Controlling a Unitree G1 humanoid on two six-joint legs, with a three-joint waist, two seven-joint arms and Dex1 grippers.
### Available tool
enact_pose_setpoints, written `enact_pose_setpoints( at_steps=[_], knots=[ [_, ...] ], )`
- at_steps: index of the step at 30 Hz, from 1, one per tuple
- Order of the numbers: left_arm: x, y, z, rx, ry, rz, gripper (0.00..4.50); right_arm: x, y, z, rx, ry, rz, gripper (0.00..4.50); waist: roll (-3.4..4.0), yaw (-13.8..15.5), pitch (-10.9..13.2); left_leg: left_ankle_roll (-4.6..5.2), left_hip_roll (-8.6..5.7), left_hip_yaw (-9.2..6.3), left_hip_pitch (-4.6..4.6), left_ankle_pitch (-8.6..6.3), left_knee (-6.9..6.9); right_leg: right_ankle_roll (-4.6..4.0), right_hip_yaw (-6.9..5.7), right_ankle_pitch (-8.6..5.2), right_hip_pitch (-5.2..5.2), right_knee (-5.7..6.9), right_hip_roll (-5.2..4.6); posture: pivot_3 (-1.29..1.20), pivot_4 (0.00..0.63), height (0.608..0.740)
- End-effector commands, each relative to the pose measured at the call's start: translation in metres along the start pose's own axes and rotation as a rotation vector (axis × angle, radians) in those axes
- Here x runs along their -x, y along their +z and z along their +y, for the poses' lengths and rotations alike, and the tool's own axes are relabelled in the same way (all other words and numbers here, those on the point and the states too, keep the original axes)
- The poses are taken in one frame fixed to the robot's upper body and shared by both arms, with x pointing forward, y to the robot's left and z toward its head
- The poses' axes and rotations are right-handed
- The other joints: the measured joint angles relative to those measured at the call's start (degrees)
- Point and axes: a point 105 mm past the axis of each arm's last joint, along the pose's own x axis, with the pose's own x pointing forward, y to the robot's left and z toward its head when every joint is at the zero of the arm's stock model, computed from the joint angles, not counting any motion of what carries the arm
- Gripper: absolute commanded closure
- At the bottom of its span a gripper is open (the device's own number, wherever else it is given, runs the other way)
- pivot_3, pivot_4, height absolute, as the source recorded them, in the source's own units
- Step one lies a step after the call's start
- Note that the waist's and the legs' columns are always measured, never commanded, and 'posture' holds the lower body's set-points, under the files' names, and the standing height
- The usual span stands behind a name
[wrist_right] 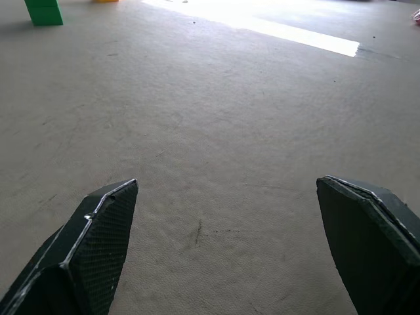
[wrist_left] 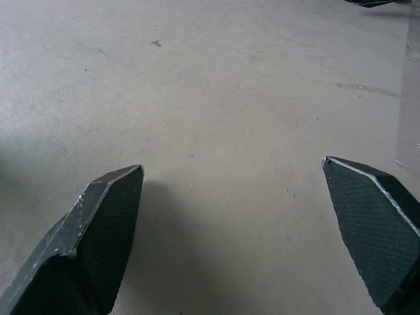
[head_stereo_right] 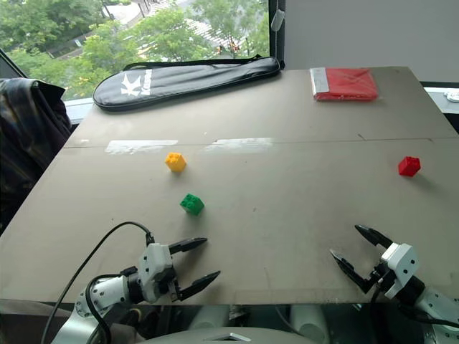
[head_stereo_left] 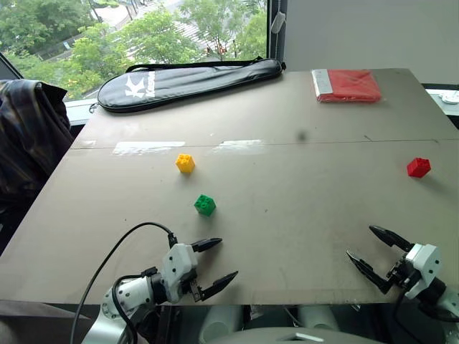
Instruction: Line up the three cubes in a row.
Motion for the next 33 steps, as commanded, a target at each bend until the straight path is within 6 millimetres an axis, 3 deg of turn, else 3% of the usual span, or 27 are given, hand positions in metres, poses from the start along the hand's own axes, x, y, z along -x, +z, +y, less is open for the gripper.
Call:
enact_pose_setpoints(
  at_steps=[1,13,20,23,26,29,33],
  knots=[
    [0.004,-0.020,0.004,0.066,0.032,0.088,0.05,-0.003,0.009,-0.001,0.023,0.000,-0.028,0.00,0.01,0.00,0.00,-0.01,0.02,0.01,0.00,0.01,0.00,-0.01,-0.02,0.00,0.00,0.00,0.00,0.00,0.150,0.701],
    [0.001,-0.005,0.007,0.076,0.029,0.067,0.05,-0.008,0.011,-0.009,0.028,-0.024,-0.050,0.00,0.02,0.09,-0.01,-0.04,0.08,0.01,-0.12,0.03,0.00,-0.02,-0.18,0.01,-0.01,-0.06,-0.03,0.00,0.150,0.701],
    [-0.002,0.007,0.007,0.047,0.011,0.061,0.05,-0.008,0.021,-0.031,0.054,-0.170,-0.070,0.00,0.02,0.11,0.02,-0.05,0.09,-0.02,-0.16,0.03,0.00,-0.02,-0.20,0.01,-0.03,-0.07,-0.02,0.00,0.150,0.701],
    [-0.005,0.019,0.010,0.017,-0.013,0.050,0.05,-0.010,0.025,-0.057,0.046,-0.342,-0.054,0.00,0.06,0.10,0.04,-0.05,0.09,-0.07,-0.21,0.03,0.00,-0.02,-0.26,0.01,-0.10,-0.11,-0.02,0.00,0.150,0.701],
    [-0.016,0.046,0.014,-0.015,-0.075,0.005,0.05,-0.011,0.026,-0.096,0.058,-0.585,0.022,0.00,-0.19,0.07,0.25,-0.16,0.08,-0.07,-0.27,0.10,0.00,-0.08,-0.25,0.05,-0.20,-0.07,0.00,0.00,0.150,0.701],
    [-0.029,0.068,0.017,-0.059,-0.144,-0.009,0.05,-0.013,0.031,-0.121,0.038,-0.720,0.019,0.00,-0.33,0.05,0.35,-0.42,0.07,-0.11,-0.41,0.28,0.02,-0.29,-0.32,0.23,-0.58,-0.05,0.07,0.00,0.150,0.701],
    [-0.052,0.117,0.017,-0.086,-0.244,-0.103,0.05,-0.018,0.033,-0.162,-0.038,-0.925,-0.007,0.00,-0.42,-0.08,0.47,-0.46,0.07,-0.13,-0.47,0.29,-0.05,-0.27,-0.42,0.44,-0.62,-0.09,0.11,0.00,0.150,0.701]
  ],
)
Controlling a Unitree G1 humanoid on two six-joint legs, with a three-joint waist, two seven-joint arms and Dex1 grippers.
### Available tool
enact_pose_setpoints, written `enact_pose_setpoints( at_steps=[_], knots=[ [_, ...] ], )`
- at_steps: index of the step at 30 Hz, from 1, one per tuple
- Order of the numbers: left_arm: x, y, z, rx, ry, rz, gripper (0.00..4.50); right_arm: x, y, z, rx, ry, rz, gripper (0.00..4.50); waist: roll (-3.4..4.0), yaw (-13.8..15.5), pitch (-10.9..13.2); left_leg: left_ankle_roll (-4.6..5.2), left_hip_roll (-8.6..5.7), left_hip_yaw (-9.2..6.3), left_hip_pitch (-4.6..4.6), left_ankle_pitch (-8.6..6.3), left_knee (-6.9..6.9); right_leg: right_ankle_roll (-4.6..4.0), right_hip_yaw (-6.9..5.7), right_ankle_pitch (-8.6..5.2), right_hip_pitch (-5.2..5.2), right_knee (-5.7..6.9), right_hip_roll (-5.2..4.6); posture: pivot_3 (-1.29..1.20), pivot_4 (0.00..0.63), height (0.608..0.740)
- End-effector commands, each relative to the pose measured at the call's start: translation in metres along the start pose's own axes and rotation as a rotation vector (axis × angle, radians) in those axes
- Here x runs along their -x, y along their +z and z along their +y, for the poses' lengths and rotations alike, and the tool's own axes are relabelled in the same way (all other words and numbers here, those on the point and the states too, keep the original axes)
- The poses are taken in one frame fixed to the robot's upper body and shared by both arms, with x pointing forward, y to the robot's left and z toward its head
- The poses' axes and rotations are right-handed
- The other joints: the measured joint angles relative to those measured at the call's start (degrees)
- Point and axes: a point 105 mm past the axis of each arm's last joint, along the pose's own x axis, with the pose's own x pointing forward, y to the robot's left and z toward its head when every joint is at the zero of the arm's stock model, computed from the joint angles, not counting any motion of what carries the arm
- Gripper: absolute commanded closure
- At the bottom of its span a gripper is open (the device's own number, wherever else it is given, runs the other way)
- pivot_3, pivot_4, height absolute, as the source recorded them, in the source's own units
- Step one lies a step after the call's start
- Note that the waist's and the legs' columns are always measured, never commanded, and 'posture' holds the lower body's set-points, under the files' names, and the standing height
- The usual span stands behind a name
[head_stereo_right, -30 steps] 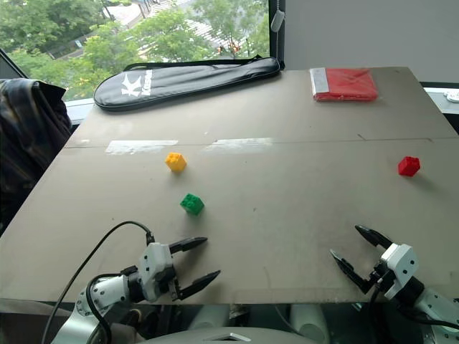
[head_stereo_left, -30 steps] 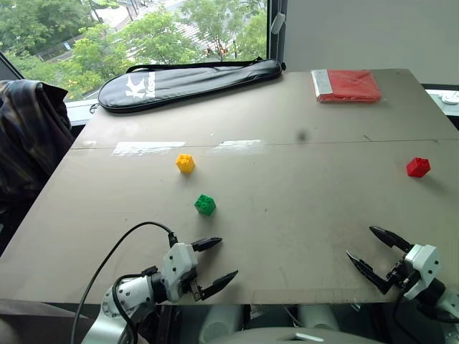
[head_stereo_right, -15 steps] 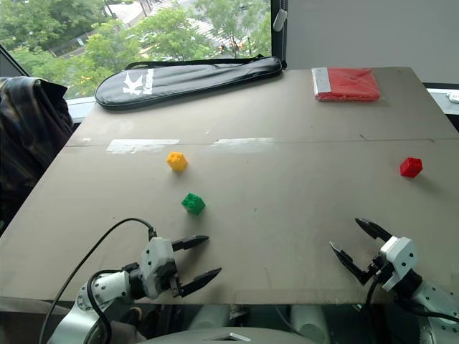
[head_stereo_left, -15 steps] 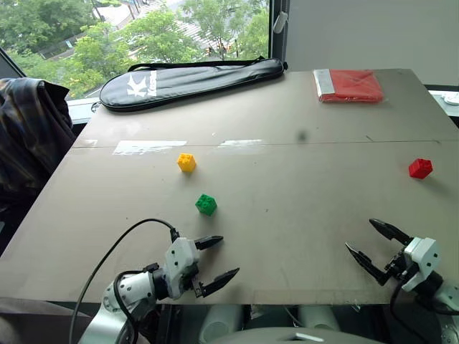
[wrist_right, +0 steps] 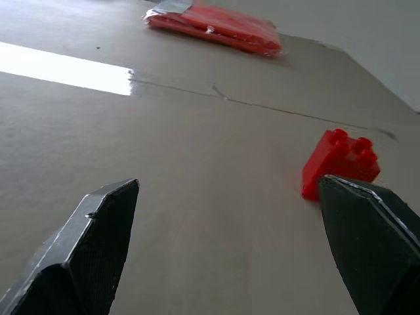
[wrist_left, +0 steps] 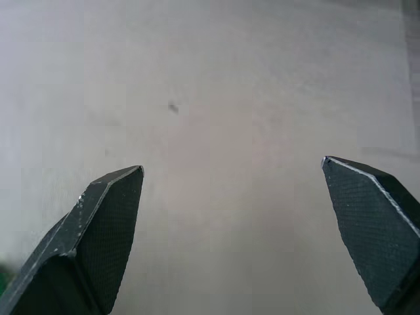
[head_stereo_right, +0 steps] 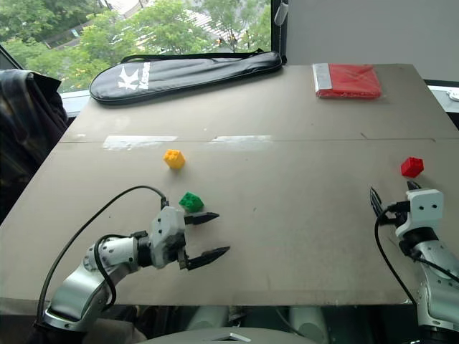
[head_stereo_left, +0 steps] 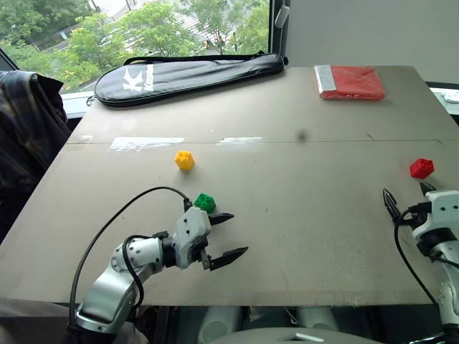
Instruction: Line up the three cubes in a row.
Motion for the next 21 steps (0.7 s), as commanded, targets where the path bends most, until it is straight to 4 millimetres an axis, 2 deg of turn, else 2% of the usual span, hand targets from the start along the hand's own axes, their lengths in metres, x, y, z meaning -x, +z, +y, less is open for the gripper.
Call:
enact_pose_setpoints(
  at_steps=[1,9,13,16,21],
  knots=[
    [-0.014,0.036,-0.008,-0.022,-0.098,-0.075,0.05,-0.015,0.005,-0.024,-0.045,-0.146,-0.007,0.00,0.00,-0.11,0.05,-0.08,-0.01,0.02,-0.06,0.05,0.00,0.00,-0.01,0.01,-0.06,-0.01,0.00,0.00,0.150,0.701],
    [-0.028,0.077,-0.009,-0.072,-0.183,-0.097,0.05,-0.049,0.000,-0.042,-0.114,-0.268,0.022,0.00,-0.10,-1.48,0.14,-0.23,-0.01,0.20,-0.05,0.14,-0.33,0.01,0.07,0.01,-0.09,-0.30,0.04,0.00,0.150,0.701],
    [-0.027,0.083,-0.010,-0.083,-0.195,-0.087,0.05,-0.058,0.002,-0.041,-0.127,-0.237,0.002,0.00,-0.09,-1.71,0.16,-0.22,-0.01,0.37,-0.01,0.13,-0.34,0.03,0.12,0.03,-0.10,-0.31,0.15,0.00,0.150,0.701],
    [-0.026,0.083,-0.009,-0.083,-0.193,-0.082,0.00,-0.061,0.004,-0.038,-0.114,-0.205,-0.008,0.73,-0.09,-1.69,0.16,-0.22,0.01,0.37,0.00,0.13,-0.34,0.03,0.13,0.03,-0.10,-0.31,0.19,0.00,0.150,0.701],
    [-0.028,0.082,0.000,-0.103,-0.157,-0.072,0.00,-0.059,0.007,-0.028,-0.076,-0.135,-0.024,3.13,-0.10,-1.68,0.16,-0.20,0.02,0.40,0.03,0.13,-0.32,0.04,0.16,0.03,-0.09,-0.29,0.23,0.00,0.150,0.701]
  ],
)
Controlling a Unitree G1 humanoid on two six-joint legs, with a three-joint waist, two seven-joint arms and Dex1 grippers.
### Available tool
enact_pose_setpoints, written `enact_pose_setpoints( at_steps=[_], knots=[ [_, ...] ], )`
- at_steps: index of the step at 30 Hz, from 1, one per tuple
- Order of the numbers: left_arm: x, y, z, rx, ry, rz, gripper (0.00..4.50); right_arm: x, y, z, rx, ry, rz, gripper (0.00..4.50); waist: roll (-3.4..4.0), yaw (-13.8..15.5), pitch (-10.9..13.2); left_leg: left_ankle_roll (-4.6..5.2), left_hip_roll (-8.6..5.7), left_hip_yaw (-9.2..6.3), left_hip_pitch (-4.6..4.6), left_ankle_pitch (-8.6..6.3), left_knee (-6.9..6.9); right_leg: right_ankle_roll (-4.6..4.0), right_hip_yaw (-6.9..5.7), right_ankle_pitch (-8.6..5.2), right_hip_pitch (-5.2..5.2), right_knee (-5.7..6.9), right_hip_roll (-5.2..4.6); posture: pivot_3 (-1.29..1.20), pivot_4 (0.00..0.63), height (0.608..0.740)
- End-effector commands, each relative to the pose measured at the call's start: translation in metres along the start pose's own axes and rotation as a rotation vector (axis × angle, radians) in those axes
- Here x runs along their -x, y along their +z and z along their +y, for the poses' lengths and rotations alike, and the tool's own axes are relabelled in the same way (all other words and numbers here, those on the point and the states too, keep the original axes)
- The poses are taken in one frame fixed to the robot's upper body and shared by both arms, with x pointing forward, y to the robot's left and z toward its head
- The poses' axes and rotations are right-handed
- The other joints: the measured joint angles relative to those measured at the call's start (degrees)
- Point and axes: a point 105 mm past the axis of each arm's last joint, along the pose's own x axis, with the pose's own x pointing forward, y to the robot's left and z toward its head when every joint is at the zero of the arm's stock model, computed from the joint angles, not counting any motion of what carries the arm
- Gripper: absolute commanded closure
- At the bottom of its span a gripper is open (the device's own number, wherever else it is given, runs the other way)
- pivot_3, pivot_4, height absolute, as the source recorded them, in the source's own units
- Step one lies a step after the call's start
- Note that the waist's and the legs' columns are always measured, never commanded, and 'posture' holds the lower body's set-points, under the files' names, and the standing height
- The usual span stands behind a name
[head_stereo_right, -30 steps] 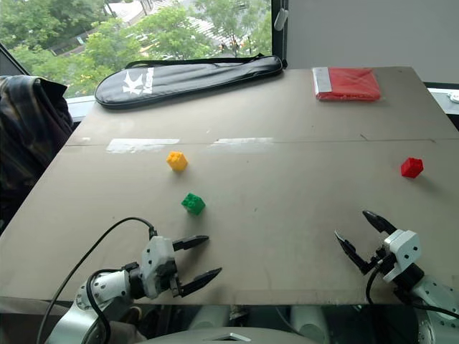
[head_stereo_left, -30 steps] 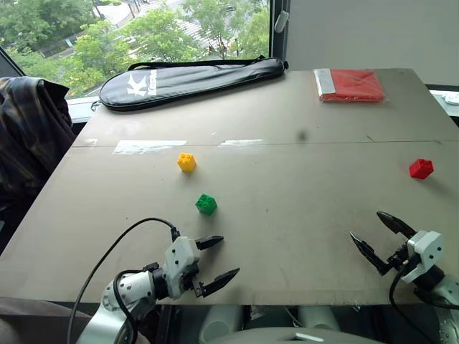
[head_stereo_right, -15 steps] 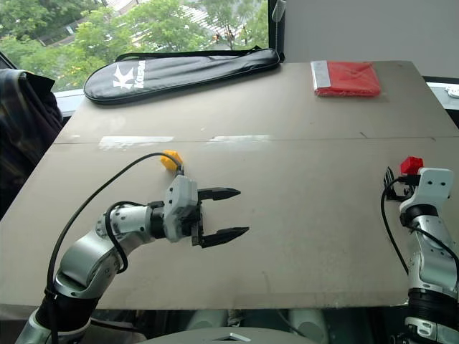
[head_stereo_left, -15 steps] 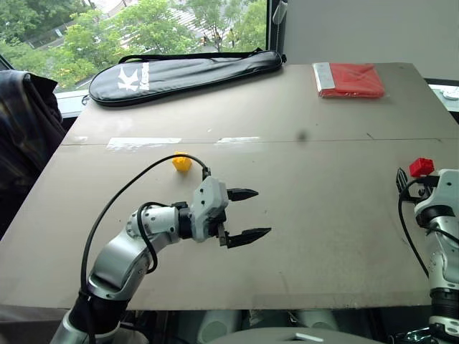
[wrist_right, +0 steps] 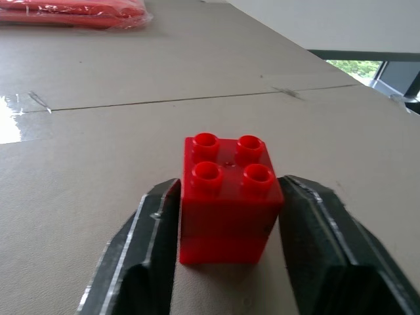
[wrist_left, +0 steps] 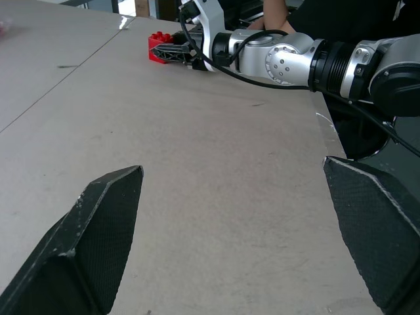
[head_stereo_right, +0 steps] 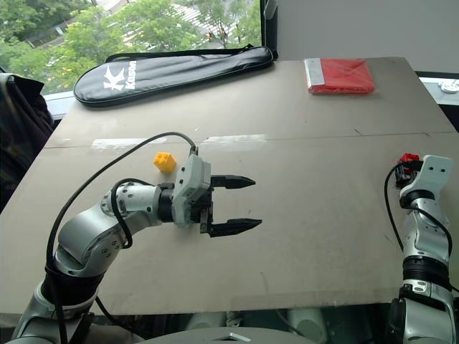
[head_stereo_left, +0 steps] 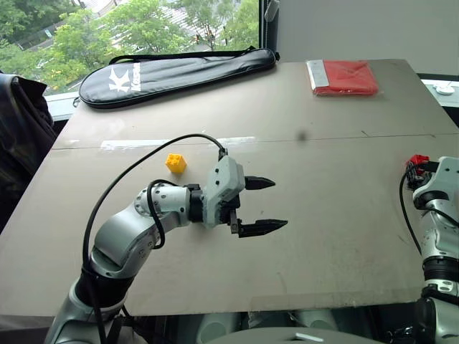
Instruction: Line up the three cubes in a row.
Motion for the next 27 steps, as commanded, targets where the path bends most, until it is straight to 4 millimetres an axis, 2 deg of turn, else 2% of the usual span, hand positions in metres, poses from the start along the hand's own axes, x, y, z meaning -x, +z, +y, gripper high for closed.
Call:
enact_pose_setpoints(
  at_steps=[1,4,9,13,16,20,23,27],
  knots=[
    [0.000,0.011,0.005,-0.054,0.020,-0.029,0.00,0.001,0.017,0.001,0.039,0.033,-0.061,3.19,-0.01,0.04,0.01,0.00,0.00,-0.01,-0.01,0.00,0.01,0.00,-0.01,0.00,0.00,0.00,0.00,0.00,0.150,0.701],
    [-0.002,0.008,0.005,-0.061,0.025,-0.014,0.00,0.006,0.018,0.005,0.044,0.064,-0.069,3.19,-0.01,0.05,0.00,0.00,0.00,0.00,-0.01,0.00,0.02,0.00,0.00,0.00,0.00,0.00,0.01,0.00,0.150,0.701],
    [-0.002,0.003,0.006,-0.069,0.034,-0.009,0.00,0.026,0.029,0.032,0.009,0.231,-0.106,3.19,0.00,0.05,0.01,-0.01,0.03,-0.08,-0.04,0.00,0.00,0.01,0.07,0.01,-0.01,0.00,0.00,0.00,0.150,0.701],
    [0.005,-0.006,0.005,-0.073,0.037,0.001,0.00,0.062,0.026,0.065,0.045,0.528,-0.090,3.19,0.01,0.10,0.01,-0.01,0.09,-0.10,-0.03,-0.01,-0.01,0.01,0.09,0.00,0.00,-0.01,0.00,0.00,0.150,0.701],
    [0.012,-0.016,-0.001,-0.062,0.014,0.025,0.00,0.099,0.015,0.093,0.103,0.832,-0.062,3.19,0.01,0.19,0.02,0.04,0.10,-0.12,-0.01,-0.04,-0.01,0.01,0.08,0.00,0.01,-0.02,-0.02,0.00,0.150,0.701],
    [0.022,-0.029,-0.008,-0.058,-0.029,0.064,0.00,0.135,-0.005,0.108,0.195,1.163,0.005,3.19,-0.01,0.06,0.04,0.23,0.11,-0.07,0.03,-0.14,0.01,0.01,-0.01,0.00,0.03,-0.06,-0.07,0.00,0.150,0.701],
    [0.028,-0.035,-0.008,-0.068,-0.052,0.079,0.00,0.143,-0.006,0.112,0.200,1.379,-0.012,3.19,-0.24,0.07,0.18,0.26,0.14,0.01,0.17,-0.15,0.03,0.04,-0.03,0.03,0.14,-0.07,-0.09,0.00,0.150,0.701],
    [0.032,-0.037,-0.003,-0.085,-0.058,0.080,0.00,0.130,0.002,0.120,0.207,1.576,-0.016,3.19,-0.31,0.01,0.31,0.24,0.30,0.02,0.17,-0.13,0.15,-0.13,-0.04,0.25,0.17,-0.08,0.08,0.00,0.150,0.701]
  ],
)
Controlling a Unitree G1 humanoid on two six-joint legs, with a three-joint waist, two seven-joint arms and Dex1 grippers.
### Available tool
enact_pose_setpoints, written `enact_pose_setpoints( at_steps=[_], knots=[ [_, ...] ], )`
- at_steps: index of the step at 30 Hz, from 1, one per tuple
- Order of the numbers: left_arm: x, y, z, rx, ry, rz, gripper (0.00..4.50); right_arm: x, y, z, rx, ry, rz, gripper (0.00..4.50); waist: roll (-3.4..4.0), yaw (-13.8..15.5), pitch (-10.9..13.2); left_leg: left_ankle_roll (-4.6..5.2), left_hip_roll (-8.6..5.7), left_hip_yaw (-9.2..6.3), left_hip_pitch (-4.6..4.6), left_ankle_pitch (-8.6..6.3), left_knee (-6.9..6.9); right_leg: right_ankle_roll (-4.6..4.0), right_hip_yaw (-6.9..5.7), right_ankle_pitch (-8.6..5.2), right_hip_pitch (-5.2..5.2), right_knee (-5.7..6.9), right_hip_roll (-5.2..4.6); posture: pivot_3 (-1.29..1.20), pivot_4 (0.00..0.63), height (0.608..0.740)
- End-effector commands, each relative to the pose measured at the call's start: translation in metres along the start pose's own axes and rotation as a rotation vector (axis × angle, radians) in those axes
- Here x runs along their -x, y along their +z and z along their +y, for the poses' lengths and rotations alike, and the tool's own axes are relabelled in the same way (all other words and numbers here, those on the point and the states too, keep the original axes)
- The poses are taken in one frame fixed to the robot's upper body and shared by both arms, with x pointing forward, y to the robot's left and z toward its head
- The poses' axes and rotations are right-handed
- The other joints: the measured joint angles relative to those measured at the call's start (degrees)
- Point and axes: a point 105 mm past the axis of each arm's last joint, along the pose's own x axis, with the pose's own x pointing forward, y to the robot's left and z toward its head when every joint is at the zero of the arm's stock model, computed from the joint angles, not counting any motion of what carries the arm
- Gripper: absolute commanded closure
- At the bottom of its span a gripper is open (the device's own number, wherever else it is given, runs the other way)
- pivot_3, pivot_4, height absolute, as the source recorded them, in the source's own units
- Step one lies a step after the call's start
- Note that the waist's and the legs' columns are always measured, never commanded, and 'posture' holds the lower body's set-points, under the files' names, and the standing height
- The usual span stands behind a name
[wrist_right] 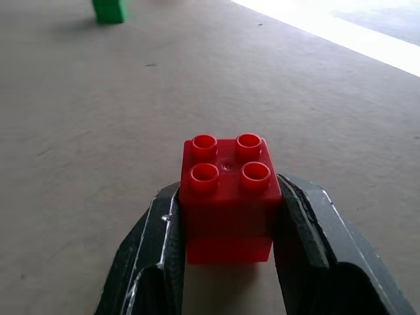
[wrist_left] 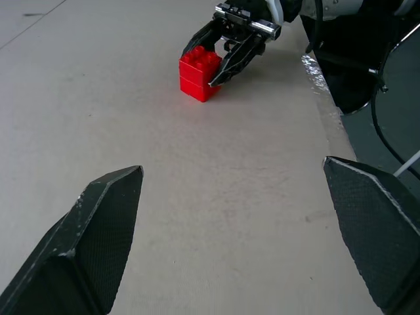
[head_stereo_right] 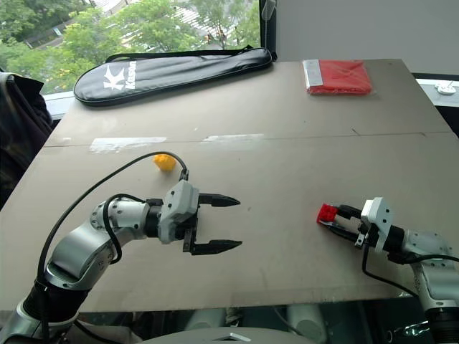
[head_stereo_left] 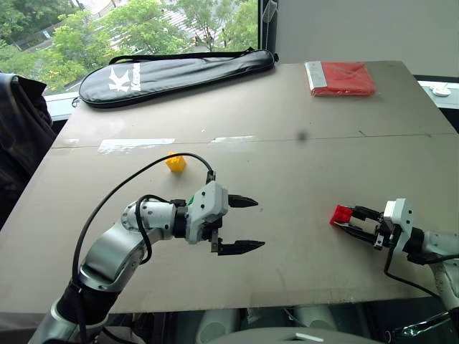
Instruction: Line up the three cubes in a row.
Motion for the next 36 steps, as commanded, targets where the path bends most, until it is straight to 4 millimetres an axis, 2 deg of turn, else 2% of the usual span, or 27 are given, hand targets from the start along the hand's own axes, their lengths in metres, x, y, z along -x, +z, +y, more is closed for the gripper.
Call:
enact_pose_setpoints(
  at_steps=[1,4,9,19,21,23,25,26,27,32,36],
  knots=[
    [0.007,0.006,0.006,-0.062,0.013,-0.014,0.00,-0.004,0.014,-0.009,0.069,0.183,-0.031,3.19,-0.02,0.01,0.07,-0.02,0.02,0.02,-0.01,0.01,0.02,-0.02,0.01,0.04,-0.01,0.00,0.04,0.00,0.150,0.701],
    [0.008,0.006,0.007,-0.066,0.024,-0.019,0.00,-0.013,0.017,-0.022,0.138,0.285,-0.018,3.19,-0.07,0.01,0.13,-0.12,0.08,-0.04,-0.03,0.07,0.03,-0.06,-0.06,0.09,-0.03,0.00,0.10,0.00,0.150,0.701],
    [0.008,0.009,0.003,-0.060,0.056,-0.034,0.00,-0.030,0.018,-0.029,0.195,0.377,0.007,3.19,-0.10,0.14,0.15,-0.38,0.11,-0.17,-0.16,0.19,-0.06,-0.08,-0.06,0.10,-0.07,-0.17,0.00,0.00,0.150,0.701],
    [0.008,0.010,-0.001,-0.053,0.097,-0.037,0.00,-0.044,0.017,-0.036,0.188,0.433,0.034,3.19,-0.09,0.18,0.16,-0.39,0.05,-0.30,-0.36,0.18,-0.14,-0.08,-0.08,0.11,-0.14,-0.45,-0.10,0.00,0.150,0.701],
    [0.008,0.009,-0.002,-0.049,0.100,-0.033,0.00,-0.045,0.017,-0.038,0.190,0.433,0.044,2.19,-0.09,0.18,0.16,-0.39,0.05,-0.30,-0.34,0.19,-0.14,-0.08,-0.07,0.11,-0.13,-0.43,-0.09,0.00,0.150,0.701],
    [0.007,0.009,-0.002,-0.045,0.104,-0.032,0.00,-0.045,0.016,-0.040,0.206,0.430,0.055,1.57,-0.08,0.17,0.16,-0.39,0.06,-0.29,-0.33,0.19,-0.14,-0.08,-0.06,0.11,-0.13,-0.41,-0.07,0.00,0.150,0.701],
    [0.007,0.009,-0.002,-0.043,0.109,-0.038,0.00,-0.044,0.016,-0.044,0.216,0.413,0.058,0.52,-0.08,0.18,0.16,-0.39,0.06,-0.29,-0.34,0.19,-0.13,-0.09,-0.06,0.11,-0.14,-0.41,-0.06,0.00,0.150,0.701],
    [0.006,0.010,-0.002,-0.039,0.116,-0.045,0.00,-0.043,0.016,-0.046,0.225,0.402,0.056,0.14,-0.08,0.18,0.16,-0.39,0.06,-0.29,-0.34,0.19,-0.13,-0.09,-0.07,0.11,-0.14,-0.41,-0.06,0.00,0.150,0.701],
    [0.006,0.010,-0.002,-0.034,0.127,-0.054,0.00,-0.042,0.016,-0.047,0.225,0.398,0.058,0.03,-0.08,0.18,0.16,-0.39,0.06,-0.28,-0.34,0.19,-0.13,-0.08,-0.06,0.12,-0.14,-0.42,-0.06,0.00,0.150,0.701],
    [0.010,0.013,-0.009,-0.007,0.202,-0.101,0.00,-0.033,0.020,-0.046,0.219,0.387,0.045,0.03,-0.04,0.13,0.18,-0.39,0.06,-0.27,-0.36,0.19,-0.14,-0.08,-0.04,0.12,-0.17,-0.43,-0.08,0.00,0.150,0.701],
    [0.026,0.008,-0.024,0.032,0.393,-0.137,0.00,-0.014,0.035,-0.035,0.191,0.366,-0.053,0.03,0.00,0.33,0.21,-0.39,0.06,-0.31,-0.56,0.17,-0.17,-0.08,-0.07,0.11,-0.29,-0.52,-0.17,0.00,0.150,0.701]
  ],
)
